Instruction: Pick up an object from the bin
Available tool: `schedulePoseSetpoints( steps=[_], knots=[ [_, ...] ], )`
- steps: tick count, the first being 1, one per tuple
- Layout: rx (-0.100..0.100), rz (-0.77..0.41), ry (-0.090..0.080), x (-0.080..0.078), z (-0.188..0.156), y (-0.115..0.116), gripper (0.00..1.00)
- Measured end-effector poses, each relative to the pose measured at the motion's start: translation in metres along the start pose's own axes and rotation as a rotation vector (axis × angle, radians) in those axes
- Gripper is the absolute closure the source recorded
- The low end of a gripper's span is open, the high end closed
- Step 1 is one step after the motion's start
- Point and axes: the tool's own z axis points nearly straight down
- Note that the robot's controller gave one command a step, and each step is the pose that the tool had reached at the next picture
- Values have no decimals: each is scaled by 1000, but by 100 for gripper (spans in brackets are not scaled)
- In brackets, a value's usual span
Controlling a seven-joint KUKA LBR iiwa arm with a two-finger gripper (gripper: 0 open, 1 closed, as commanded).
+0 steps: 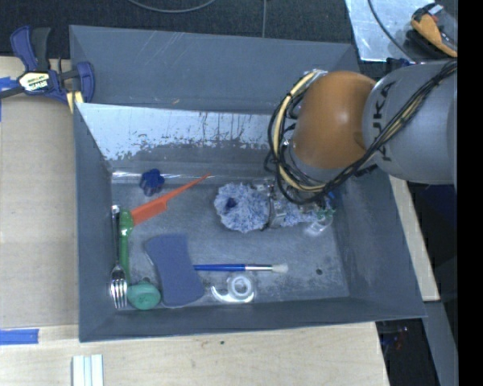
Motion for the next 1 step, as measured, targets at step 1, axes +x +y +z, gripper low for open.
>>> schedulePoseSetpoints(
  steps=[1],
  knots=[
    [1,1,-4,-1,-16,0,100]
  ],
)
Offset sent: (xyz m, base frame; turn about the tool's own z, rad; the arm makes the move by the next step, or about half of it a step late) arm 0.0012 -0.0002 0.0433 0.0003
